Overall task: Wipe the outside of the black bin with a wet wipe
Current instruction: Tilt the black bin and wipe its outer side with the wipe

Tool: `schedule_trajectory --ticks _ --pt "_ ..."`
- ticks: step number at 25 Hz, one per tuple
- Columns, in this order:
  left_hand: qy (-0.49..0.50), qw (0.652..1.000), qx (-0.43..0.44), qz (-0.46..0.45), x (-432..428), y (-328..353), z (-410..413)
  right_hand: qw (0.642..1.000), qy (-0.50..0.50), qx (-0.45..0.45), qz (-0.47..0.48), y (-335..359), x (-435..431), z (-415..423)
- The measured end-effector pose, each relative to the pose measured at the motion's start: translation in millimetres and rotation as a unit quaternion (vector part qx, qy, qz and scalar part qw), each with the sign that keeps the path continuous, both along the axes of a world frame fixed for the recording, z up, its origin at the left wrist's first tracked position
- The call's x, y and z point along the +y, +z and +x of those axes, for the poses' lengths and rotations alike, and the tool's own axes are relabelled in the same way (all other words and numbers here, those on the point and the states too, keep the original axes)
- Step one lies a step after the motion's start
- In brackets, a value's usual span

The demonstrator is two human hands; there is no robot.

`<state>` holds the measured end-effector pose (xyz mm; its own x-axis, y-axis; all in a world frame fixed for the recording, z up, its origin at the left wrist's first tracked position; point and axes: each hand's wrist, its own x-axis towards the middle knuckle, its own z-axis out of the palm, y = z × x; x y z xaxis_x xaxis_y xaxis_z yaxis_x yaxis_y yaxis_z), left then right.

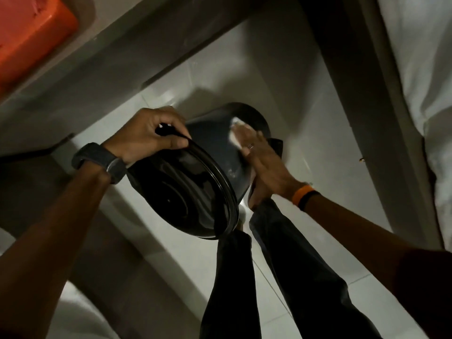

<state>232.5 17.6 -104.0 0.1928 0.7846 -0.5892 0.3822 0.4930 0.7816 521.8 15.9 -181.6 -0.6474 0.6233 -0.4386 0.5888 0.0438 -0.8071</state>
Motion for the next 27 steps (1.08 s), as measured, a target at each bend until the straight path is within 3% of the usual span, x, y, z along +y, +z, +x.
schedule_trajectory --ticks 2,3,5,7,9,13,16,17,19,21,22,25,27 --pt "0.072 0.984 0.121 0.113 -11.0 -7.2 -3.2 0.959 -0.189 -0.127 -0.167 -12.9 24.5 3.4" --pt "0.084 0.964 0.195 0.16 -17.1 -9.4 3.6 0.937 -0.234 -0.143 -0.215 -13.6 32.5 0.5" --pt "0.011 0.922 0.299 0.244 -29.6 -12.5 32.5 0.938 -0.253 -0.087 -0.22 -3.7 34.1 -14.5" --pt "-0.082 0.885 0.317 0.331 -40.4 -18.9 66.3 0.95 -0.23 -0.004 -0.212 20.7 22.1 -31.2" --pt "-0.079 0.871 0.319 0.366 -36.0 -23.1 80.6 0.96 -0.175 0.046 -0.212 42.0 3.0 -38.1" --pt "0.058 0.909 0.318 0.265 -31.4 -24.5 56.6 0.987 -0.088 0.039 -0.125 38.6 -2.1 -17.4" --pt "0.199 0.941 0.222 0.16 -33.5 -24.4 27.5 0.974 -0.151 -0.066 -0.154 21.9 7.7 -9.0" --pt "0.228 0.945 0.194 0.134 -33.3 -24.1 21.6 0.984 -0.117 -0.066 -0.114 24.5 -0.8 -15.1" --pt "0.248 0.947 0.175 0.103 -31.4 -26.1 15.3 0.997 0.059 0.035 0.029 34.4 -33.6 -36.6" --pt "0.251 0.951 0.163 0.08 -29.4 -30.5 16.7 0.982 0.14 0.116 0.056 42.2 -48.0 -43.3" --pt "0.251 0.953 0.155 0.072 -28.5 -32.4 18.8 0.984 0.12 0.117 0.053 40.9 -39.0 -40.7" --pt "0.237 0.958 0.145 0.074 -21.9 -38.9 24.6 0.999 -0.006 -0.039 0.038 29.8 4.9 -35.2" --pt "0.232 0.957 0.154 0.076 -14.5 -41.7 25.4 0.997 0.032 -0.014 0.064 37.0 1.0 -45.3"
